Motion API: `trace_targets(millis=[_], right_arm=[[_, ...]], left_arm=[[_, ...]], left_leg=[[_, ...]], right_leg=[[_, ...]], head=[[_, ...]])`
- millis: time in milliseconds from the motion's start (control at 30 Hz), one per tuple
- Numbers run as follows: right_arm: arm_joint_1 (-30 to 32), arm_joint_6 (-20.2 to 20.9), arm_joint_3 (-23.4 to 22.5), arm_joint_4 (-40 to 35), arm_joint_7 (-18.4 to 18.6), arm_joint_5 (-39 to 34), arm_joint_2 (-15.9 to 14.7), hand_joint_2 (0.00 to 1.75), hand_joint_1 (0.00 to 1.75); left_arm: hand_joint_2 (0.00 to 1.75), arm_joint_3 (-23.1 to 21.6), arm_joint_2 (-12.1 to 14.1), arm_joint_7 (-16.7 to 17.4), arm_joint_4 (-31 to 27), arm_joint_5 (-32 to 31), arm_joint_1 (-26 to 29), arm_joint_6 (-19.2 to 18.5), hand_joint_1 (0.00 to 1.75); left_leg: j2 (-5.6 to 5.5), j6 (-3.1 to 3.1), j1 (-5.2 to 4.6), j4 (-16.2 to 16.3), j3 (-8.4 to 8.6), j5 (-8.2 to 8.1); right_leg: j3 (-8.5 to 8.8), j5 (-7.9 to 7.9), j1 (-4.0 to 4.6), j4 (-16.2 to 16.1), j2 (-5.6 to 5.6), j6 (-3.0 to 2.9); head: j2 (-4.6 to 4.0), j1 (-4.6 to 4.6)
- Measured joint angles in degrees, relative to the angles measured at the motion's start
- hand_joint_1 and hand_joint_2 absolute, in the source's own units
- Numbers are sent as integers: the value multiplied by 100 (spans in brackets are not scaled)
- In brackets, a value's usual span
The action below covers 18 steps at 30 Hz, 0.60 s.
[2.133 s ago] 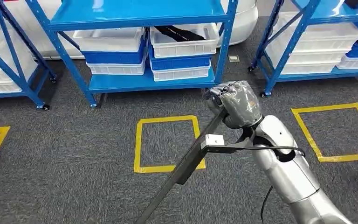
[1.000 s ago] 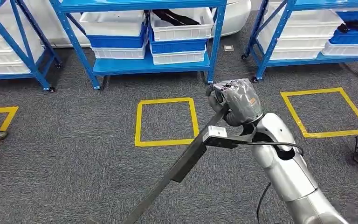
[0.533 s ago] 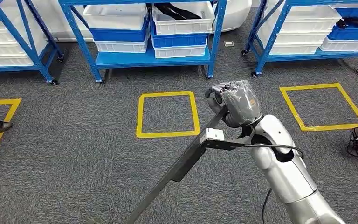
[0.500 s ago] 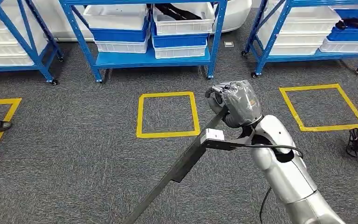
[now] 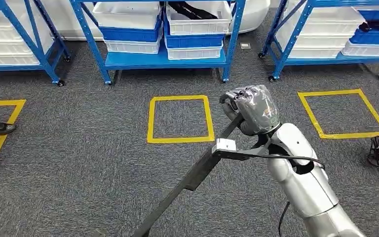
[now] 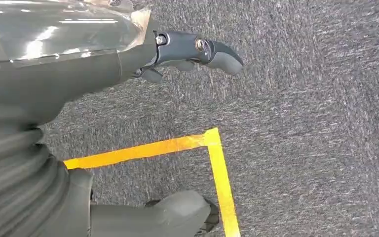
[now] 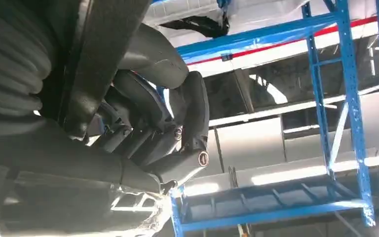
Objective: Take the parts from the cabinet and place them on the table.
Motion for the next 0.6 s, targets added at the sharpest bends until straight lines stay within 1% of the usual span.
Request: trace_targets(millis=[33,67,100,133,167,200,233,267,300,333,367,400,433,467,500,533,567,600], right_arm=[[2,0,-2,0,0,0,0,175,169],[16,0,0,0,0,0,2,175,169],[40,0,0,0,0,0,2,175,169],[64,0,0,0,0,2,2,175,169],[85,0,0,0,2,2,2,175,169],[92,0,2,0,2,7,2,175,169],[87,0,2,0,2,18,2,175,169],[74,0,0,0,2,26,0,175,169],[70,2,0,2,0,31,0,175,169],[69,2,9,4,-2,39,9,175,169],[75,0,17,7,-20,41,26,175,169],[85,-2,26,9,-28,44,31,175,169],[80,-4,31,18,-46,46,37,175,169],[68,-4,33,18,-53,44,44,175,169],[70,-6,42,18,-61,44,57,175,169],[69,-7,46,17,-66,44,61,175,169],[72,-7,48,18,-63,46,63,175,169],[76,-7,57,24,-63,50,68,175,169]], left_arm=[[175,9,2,0,0,0,-1,0,0],[175,13,2,2,2,0,1,0,0],[175,17,2,0,2,0,5,0,0],[175,22,2,0,2,0,12,0,0],[175,24,2,2,2,2,20,0,0],[175,26,2,2,2,2,20,0,0],[175,26,0,2,2,2,18,0,0],[175,28,-2,4,2,4,16,2,0],[175,30,7,7,0,13,14,9,0],[175,33,20,7,0,17,7,15,0],[175,39,22,2,-2,22,14,26,0],[175,50,20,2,0,31,30,39,0],[175,61,20,2,0,37,47,48,0],[175,72,22,2,2,39,60,52,0],[175,85,13,0,2,46,62,54,0],[175,103,13,0,2,50,50,55,0],[175,114,13,0,2,55,41,55,0],[175,116,13,0,2,57,42,55,0]], left_leg=[[-3,19,10,1,-21,12],[-13,19,13,3,-40,17],[-35,13,14,8,-66,26],[-65,-5,20,16,-88,37],[-106,-19,36,29,-102,44],[-142,-39,57,48,-116,47],[-195,-82,90,84,-135,40],[-235,-141,121,151,-166,19],[-268,-209,122,239,-226,-19],[-319,-273,105,317,-308,-34],[-348,-298,105,313,-341,-3],[-378,-331,127,301,-350,27],[-408,-366,149,286,-366,49],[-374,-391,169,310,-389,20],[-175,-404,150,440,-429,-98],[-68,-418,144,755,-564,-319],[-28,-427,144,1189,-754,-558],[-8,-429,144,1698,-987,-793]], right_leg=[[-152,-228,-9,388,5,-48],[-351,-454,-19,886,5,-77],[-561,-663,-31,1414,5,-84],[-678,-769,-51,1753,5,-57],[-638,-756,-76,1753,5,-9],[-458,-661,-107,1489,5,58],[-162,-492,-146,990,12,147],[141,-327,-195,459,72,233],[316,-393,-253,115,275,282],[328,-384,-183,135,304,182],[292,-371,-182,180,245,126],[263,-362,-158,203,218,94],[247,-361,-139,228,184,61],[242,-333,-175,215,135,4],[241,-320,-165,215,99,-29],[232,-316,-141,215,58,-87],[217,-315,-110,215,11,-113],[196,-306,-76,216,-41,-139]], head=[[0,2],[0,-2],[0,-4],[0,-4],[0,-7],[0,-7],[0,-2],[0,-4],[0,11],[0,24],[0,-2],[0,-20],[0,-9],[0,-13],[0,-28],[0,-42],[0,-41],[0,-42]])
